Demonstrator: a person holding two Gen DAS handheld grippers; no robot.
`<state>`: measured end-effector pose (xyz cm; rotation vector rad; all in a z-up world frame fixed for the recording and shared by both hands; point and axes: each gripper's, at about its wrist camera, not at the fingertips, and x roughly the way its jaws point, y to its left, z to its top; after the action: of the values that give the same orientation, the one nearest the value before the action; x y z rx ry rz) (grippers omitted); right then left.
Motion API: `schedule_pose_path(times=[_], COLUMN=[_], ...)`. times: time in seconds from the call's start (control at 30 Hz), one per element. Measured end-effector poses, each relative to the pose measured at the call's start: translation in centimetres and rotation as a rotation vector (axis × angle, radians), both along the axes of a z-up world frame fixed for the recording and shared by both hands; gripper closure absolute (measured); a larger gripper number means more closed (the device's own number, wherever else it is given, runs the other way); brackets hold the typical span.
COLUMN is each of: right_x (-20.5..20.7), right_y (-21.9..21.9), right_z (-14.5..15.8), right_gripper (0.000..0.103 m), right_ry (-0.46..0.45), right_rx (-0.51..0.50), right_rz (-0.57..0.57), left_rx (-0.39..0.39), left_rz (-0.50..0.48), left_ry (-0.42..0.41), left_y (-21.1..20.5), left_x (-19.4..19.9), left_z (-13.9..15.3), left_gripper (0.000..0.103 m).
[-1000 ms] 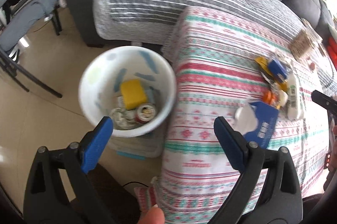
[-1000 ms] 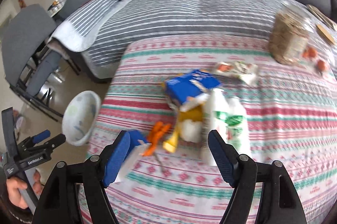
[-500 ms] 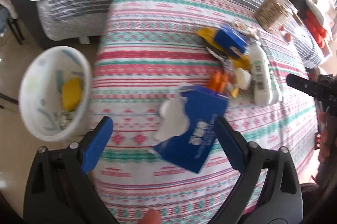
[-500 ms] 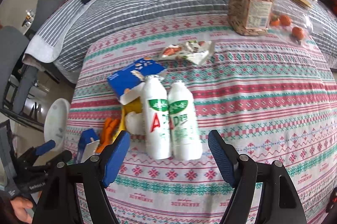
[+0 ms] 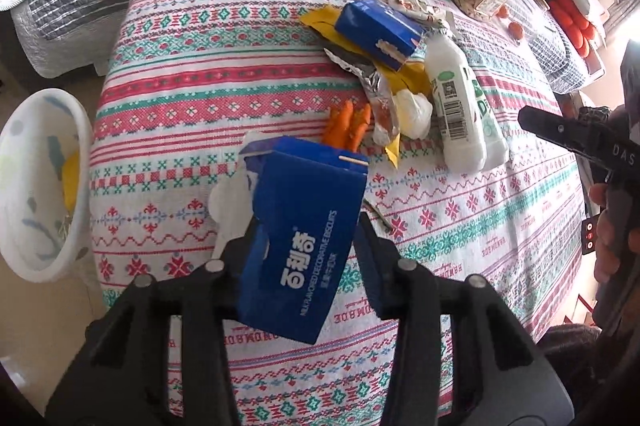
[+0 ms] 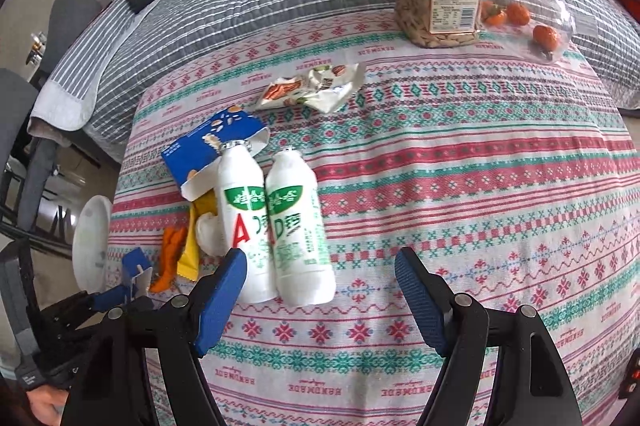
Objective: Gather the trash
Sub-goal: 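Grasp the blue biscuit box with the left tool while the right tool reaches the yogurt bottles, then lift the blue box with the left tool while the right tool grasps a white yogurt bottle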
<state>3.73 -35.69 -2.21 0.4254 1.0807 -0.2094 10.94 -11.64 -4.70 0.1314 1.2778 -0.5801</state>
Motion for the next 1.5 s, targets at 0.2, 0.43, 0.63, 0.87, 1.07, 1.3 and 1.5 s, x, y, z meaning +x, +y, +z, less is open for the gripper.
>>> schedule_pose_path(times=[0.2,0.43,0.63,0.87,1.07,1.3,1.5], right_x=[0.2,1.3,2.5,3.6,3.2,1.5,0.5], right_y=[-0.9,-0.8,-0.2,1.0,1.0,0.7,1.2], right_z=[-0.7,-2.2,-3.3,-4.4,-2.9,-0.4,1.4], right_gripper=[0.025,0.042,0.056,0.064,0.065,0.065,0.065], right_ry=[0.013,0.044,0.058,0.083,0.053,-0.016,-0.069], right_rx=[0.019,0.073,0.111,0.103,0.069,0.090,0.105], right_rz=[-0.020,-0.021,-0.007,0.030,0.033,0.042,0.059], left_rx=[-0.015,-0.020,-0.019,-0.015,-0.024,-0.036,-0.044], left_rz=[0.006,0.035,0.054,0.069,0.079,0.094,0.119], left_ry=[-0.044,-0.079,-0.095,-0.095,-0.103,-0.114,-0.124], left_y=[0.3,1.5,2.4,3.0,3.4,4.1,5.0], left_x=[0.0,0.7,1.0,1.1,1.1,1.2,1.2], left_z=[1.1,2.1,2.2,2.1,2.4,2.9,3.2], left_gripper=[0.060,0.060,0.060,0.060,0.060,0.060,0.060])
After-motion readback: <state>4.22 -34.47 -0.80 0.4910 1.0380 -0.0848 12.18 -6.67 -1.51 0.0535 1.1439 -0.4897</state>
